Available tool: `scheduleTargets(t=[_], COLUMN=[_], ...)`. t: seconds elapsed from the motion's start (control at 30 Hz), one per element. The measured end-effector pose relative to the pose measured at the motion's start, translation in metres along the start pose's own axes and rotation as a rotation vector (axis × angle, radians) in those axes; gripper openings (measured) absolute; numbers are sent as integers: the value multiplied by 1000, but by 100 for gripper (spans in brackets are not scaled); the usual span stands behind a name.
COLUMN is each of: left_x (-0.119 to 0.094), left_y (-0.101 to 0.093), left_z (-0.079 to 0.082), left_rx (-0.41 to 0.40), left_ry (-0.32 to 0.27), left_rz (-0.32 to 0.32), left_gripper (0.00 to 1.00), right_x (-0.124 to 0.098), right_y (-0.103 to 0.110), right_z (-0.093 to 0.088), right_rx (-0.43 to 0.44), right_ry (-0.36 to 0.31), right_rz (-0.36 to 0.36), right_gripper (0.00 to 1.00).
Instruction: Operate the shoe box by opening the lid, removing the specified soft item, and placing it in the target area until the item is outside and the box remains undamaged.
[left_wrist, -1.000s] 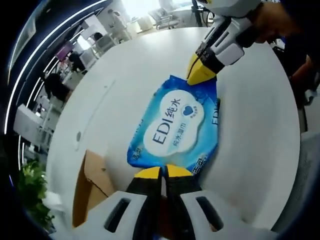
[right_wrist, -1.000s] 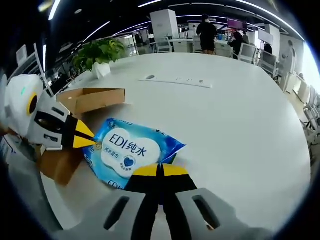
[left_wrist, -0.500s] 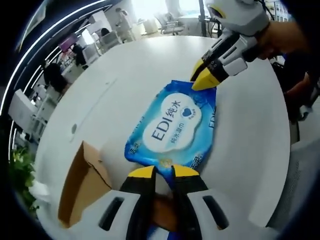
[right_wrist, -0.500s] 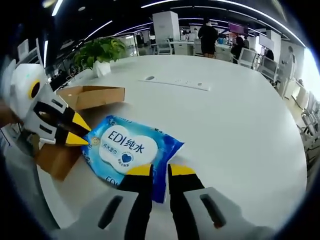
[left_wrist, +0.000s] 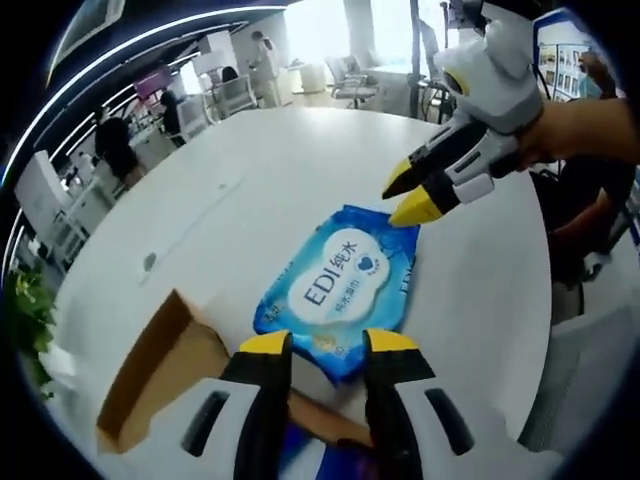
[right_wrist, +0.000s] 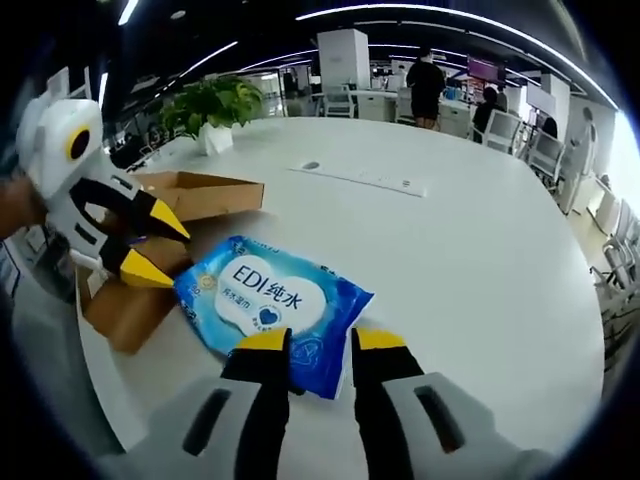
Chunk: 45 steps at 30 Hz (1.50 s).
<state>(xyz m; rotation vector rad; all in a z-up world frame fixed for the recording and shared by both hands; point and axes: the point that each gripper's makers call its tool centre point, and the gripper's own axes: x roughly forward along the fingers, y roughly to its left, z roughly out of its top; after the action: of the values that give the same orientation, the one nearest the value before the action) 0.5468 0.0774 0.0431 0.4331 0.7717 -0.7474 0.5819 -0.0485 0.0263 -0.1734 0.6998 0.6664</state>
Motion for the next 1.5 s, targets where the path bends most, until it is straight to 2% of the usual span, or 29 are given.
scheduleTargets(t=[0.27,0.43,0.53,0.7,0.83,0.93,1.33,1.5], left_x=[-19,-32,-40,-54,-64,-67,-83,-86], left_y=[4,13,19,27,27,27,23,21], left_z=[-1,-10,-16,-25,-33,-39,-64,-79], left_rx=[-68,-134,-144,-151,-147,-145,-137,-129], left_ry=[-39,-50,-50,-57,-62,-61,-65,-60], left_rz=[-25,-32,-23,-15,-28,-35,-91,-106], left_gripper=[31,34,35,36,30,34,33,32], right_x=[-14,-21,-25,-30,-32,-32,-24,-18], right_y=[7,15,23,39,49,59,102,118], right_z=[8,13,17,23,28,32,51,58], right_rx=[-39,-73,-98,-155,-171,-187,-251,-285], right_ry=[-1,1,-1,6,4,5,-23,-36], right_rz=[17,36,56,92,113,132,223,254], right_gripper=[26,29,31,34,35,34,32,32])
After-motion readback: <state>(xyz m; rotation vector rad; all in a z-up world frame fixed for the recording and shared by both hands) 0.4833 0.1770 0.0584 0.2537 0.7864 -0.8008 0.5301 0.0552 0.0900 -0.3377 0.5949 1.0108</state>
